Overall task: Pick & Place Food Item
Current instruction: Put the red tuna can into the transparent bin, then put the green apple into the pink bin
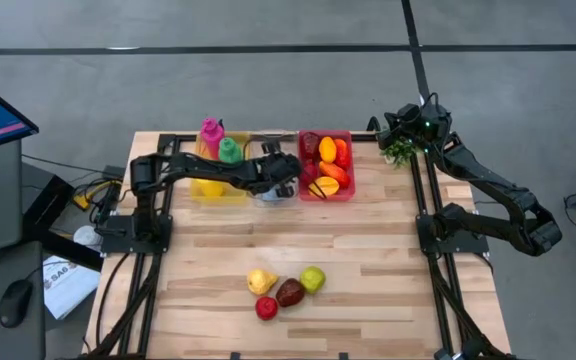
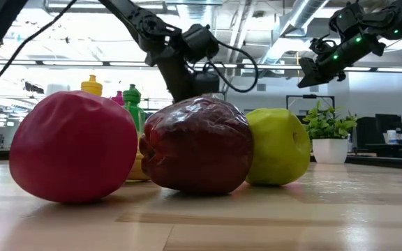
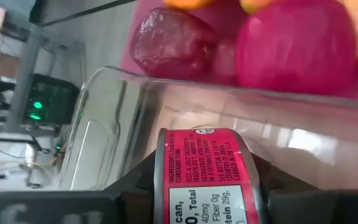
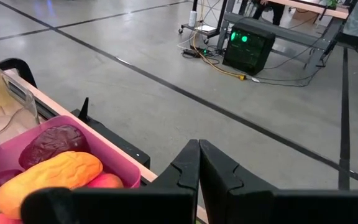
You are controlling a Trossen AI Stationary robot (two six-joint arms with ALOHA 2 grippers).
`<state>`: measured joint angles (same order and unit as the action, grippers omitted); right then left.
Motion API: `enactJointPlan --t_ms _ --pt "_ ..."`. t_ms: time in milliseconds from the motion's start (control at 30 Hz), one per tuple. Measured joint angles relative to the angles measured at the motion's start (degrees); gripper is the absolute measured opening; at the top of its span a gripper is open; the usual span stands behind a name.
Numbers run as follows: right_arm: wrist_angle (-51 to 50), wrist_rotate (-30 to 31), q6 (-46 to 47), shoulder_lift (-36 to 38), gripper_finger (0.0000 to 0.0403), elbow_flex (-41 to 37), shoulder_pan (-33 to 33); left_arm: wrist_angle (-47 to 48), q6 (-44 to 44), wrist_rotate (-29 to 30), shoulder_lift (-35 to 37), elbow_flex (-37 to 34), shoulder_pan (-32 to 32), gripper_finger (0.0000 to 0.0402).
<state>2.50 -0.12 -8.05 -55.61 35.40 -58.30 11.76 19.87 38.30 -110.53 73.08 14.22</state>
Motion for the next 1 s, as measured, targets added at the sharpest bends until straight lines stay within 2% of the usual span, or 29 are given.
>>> enactJointPlan --t_ms 100,367,467,633,800,1000 --pt "-0.09 -0.01 -0.05 0.01 0.0003 0.00 0.01 0.02 2.20 0.44 -0.96 0.00 0.00 0.0118" --pt "-1.44 -0.01 -0.02 0.01 0.0003 -0.01 0.02 -1.68 2.25 0.67 0.73 0.05 -0.11 0.0214" --pt "-1.49 -0.02 0.02 0.01 0.0003 -0.01 0.04 -2.79 2.24 -2.34 1.86 0.09 0.04 0.0242" --pt "-1.80 -0.02 0.03 -0.01 0.0003 -0.01 0.04 -3.92 0.87 -10.72 3.37 0.13 0.02 0.0277" --pt "-2.19 -0.02 0.06 -0.61 0.0003 -0.02 0.04 -4.70 -3.17 -12.15 3.93 0.07 -0.02 0.0289" --pt "-2.12 -0.02 0.06 -2.51 0.0003 -0.02 0.10 -7.36 -8.89 -11.23 7.16 0.07 0.00 0.0275"
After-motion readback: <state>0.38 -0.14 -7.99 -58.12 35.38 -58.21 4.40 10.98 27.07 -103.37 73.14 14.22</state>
